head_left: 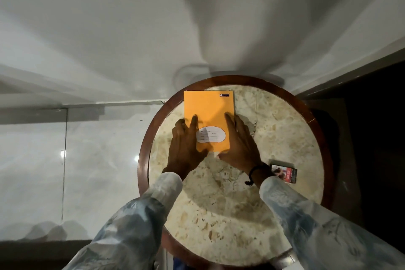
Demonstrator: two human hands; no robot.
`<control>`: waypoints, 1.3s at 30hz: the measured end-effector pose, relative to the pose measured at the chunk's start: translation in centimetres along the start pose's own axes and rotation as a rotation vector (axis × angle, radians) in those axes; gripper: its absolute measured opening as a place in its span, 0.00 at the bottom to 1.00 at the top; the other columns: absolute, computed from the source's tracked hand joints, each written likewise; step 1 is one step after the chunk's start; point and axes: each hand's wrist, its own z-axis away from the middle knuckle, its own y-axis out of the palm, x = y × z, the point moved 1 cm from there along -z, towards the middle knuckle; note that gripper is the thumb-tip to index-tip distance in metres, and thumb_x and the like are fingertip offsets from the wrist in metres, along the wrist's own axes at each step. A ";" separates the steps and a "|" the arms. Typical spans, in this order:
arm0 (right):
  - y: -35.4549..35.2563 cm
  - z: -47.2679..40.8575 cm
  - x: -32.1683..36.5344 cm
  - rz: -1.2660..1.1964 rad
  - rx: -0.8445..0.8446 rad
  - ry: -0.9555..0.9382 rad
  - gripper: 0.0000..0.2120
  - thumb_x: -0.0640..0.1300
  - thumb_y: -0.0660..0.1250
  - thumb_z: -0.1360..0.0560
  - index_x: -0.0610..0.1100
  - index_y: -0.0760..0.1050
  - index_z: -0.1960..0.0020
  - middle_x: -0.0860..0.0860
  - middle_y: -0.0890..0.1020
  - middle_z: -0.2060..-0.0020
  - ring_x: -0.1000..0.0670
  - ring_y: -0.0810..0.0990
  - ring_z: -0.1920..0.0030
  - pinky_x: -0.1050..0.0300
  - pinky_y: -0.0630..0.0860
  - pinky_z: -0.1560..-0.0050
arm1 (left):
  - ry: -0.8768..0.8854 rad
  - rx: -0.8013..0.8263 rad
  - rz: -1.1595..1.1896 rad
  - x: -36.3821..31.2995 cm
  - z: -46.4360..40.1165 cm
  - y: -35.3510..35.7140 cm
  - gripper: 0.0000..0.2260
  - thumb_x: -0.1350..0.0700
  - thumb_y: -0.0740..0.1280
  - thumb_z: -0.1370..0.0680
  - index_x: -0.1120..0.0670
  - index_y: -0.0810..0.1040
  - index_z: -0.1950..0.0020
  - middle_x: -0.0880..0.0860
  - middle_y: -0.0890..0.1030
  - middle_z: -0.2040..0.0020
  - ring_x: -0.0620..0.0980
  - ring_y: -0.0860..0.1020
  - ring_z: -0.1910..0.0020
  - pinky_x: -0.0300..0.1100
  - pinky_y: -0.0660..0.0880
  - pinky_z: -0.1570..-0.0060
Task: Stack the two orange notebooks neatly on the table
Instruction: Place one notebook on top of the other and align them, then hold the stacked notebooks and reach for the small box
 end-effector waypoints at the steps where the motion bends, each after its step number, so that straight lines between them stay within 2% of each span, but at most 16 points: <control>1: 0.1 0.1 0.0 0.040 -0.015 -0.009 0.50 0.42 0.77 0.32 0.43 0.52 0.19 0.40 0.58 0.20 0.38 0.64 0.25 0.40 0.77 0.36 | 0.011 0.009 -0.030 0.0 0.3 0.1 0.48 0.50 0.78 0.30 0.53 0.53 0.18 0.64 0.60 0.24 0.66 0.65 0.28 0.60 0.77 0.37; 3: 0.1 -0.1 0.0 0.070 -0.054 -0.004 0.45 0.40 0.75 0.31 0.42 0.56 0.20 0.40 0.61 0.22 0.38 0.65 0.26 0.41 0.76 0.35 | 0.018 -0.006 -0.060 -0.2 0.5 0.4 0.47 0.53 0.78 0.29 0.53 0.52 0.18 0.64 0.59 0.23 0.67 0.64 0.27 0.59 0.78 0.37; 8: 0.2 -0.9 -0.1 0.091 -0.033 0.001 0.47 0.41 0.76 0.31 0.44 0.55 0.19 0.41 0.61 0.22 0.38 0.65 0.27 0.43 0.77 0.36 | -0.013 -0.004 -0.065 -0.4 0.2 0.5 0.49 0.55 0.78 0.29 0.53 0.50 0.18 0.63 0.59 0.24 0.66 0.64 0.28 0.57 0.81 0.43; 13: 0.3 -0.8 -0.3 0.081 -0.024 -0.004 0.49 0.42 0.76 0.31 0.46 0.52 0.19 0.42 0.58 0.20 0.38 0.62 0.24 0.42 0.75 0.33 | -0.018 -0.009 -0.112 -0.5 0.4 0.6 0.50 0.53 0.78 0.29 0.53 0.49 0.18 0.64 0.59 0.23 0.66 0.63 0.26 0.56 0.80 0.43; 17: -0.6 0.1 -0.6 0.010 -0.024 -0.003 0.48 0.41 0.75 0.29 0.46 0.51 0.18 0.44 0.59 0.20 0.39 0.63 0.24 0.42 0.73 0.32 | -0.021 0.014 -0.179 -1.3 0.7 0.0 0.49 0.51 0.78 0.30 0.55 0.51 0.18 0.66 0.59 0.22 0.68 0.64 0.26 0.60 0.77 0.38; 21: -2.1 3.5 -3.2 -0.050 -0.140 0.037 0.42 0.43 0.76 0.31 0.42 0.61 0.21 0.41 0.70 0.26 0.38 0.69 0.28 0.39 0.74 0.35 | 0.094 -0.068 -0.243 -2.9 1.0 -0.5 0.42 0.50 0.73 0.27 0.61 0.57 0.19 0.68 0.57 0.20 0.70 0.61 0.24 0.63 0.69 0.29; 24: -2.8 6.7 -6.4 -0.027 -0.229 0.161 0.37 0.48 0.76 0.31 0.41 0.68 0.25 0.42 0.75 0.30 0.40 0.73 0.31 0.40 0.75 0.37 | 0.138 -0.108 -0.239 -4.2 0.2 -0.7 0.35 0.46 0.63 0.20 0.56 0.53 0.18 0.62 0.51 0.17 0.66 0.53 0.19 0.61 0.59 0.21; 26: -2.9 8.7 -8.6 -0.004 -0.268 0.238 0.35 0.50 0.75 0.31 0.42 0.70 0.27 0.43 0.76 0.32 0.40 0.74 0.33 0.40 0.76 0.40 | 0.141 -0.108 -0.211 -5.1 -0.5 -0.4 0.32 0.45 0.59 0.18 0.55 0.51 0.17 0.58 0.49 0.16 0.63 0.49 0.18 0.61 0.55 0.20; 30: -2.1 11.3 -11.5 0.059 -0.166 0.285 0.34 0.48 0.79 0.34 0.45 0.72 0.31 0.44 0.76 0.33 0.39 0.75 0.34 0.39 0.78 0.44 | 0.138 -0.024 -0.257 -5.4 -1.1 0.9 0.32 0.46 0.59 0.16 0.56 0.49 0.17 0.58 0.46 0.16 0.63 0.47 0.17 0.63 0.55 0.20; 32: -1.6 11.8 -12.2 0.030 -0.132 0.279 0.30 0.45 0.81 0.35 0.47 0.75 0.36 0.45 0.76 0.37 0.38 0.75 0.37 0.39 0.79 0.47 | 0.130 -0.031 -0.278 -5.3 -1.1 1.3 0.33 0.46 0.59 0.17 0.56 0.49 0.17 0.58 0.46 0.16 0.63 0.47 0.17 0.62 0.54 0.20; 35: -1.3 11.5 -12.3 -0.053 -0.169 0.344 0.21 0.50 0.78 0.31 0.47 0.76 0.42 0.45 0.79 0.45 0.40 0.78 0.43 0.43 0.81 0.52 | 0.120 -0.030 -0.297 -5.6 -1.0 1.4 0.33 0.45 0.59 0.17 0.56 0.49 0.17 0.58 0.47 0.16 0.63 0.48 0.17 0.61 0.54 0.20; 39: -1.8 9.8 -11.0 -0.298 -0.281 0.474 0.21 0.55 0.77 0.32 0.46 0.77 0.45 0.46 0.83 0.51 0.44 0.82 0.51 0.50 0.81 0.54 | 0.110 -0.018 -0.302 -5.7 -1.1 1.3 0.33 0.45 0.59 0.17 0.56 0.49 0.17 0.58 0.46 0.16 0.63 0.48 0.17 0.60 0.54 0.19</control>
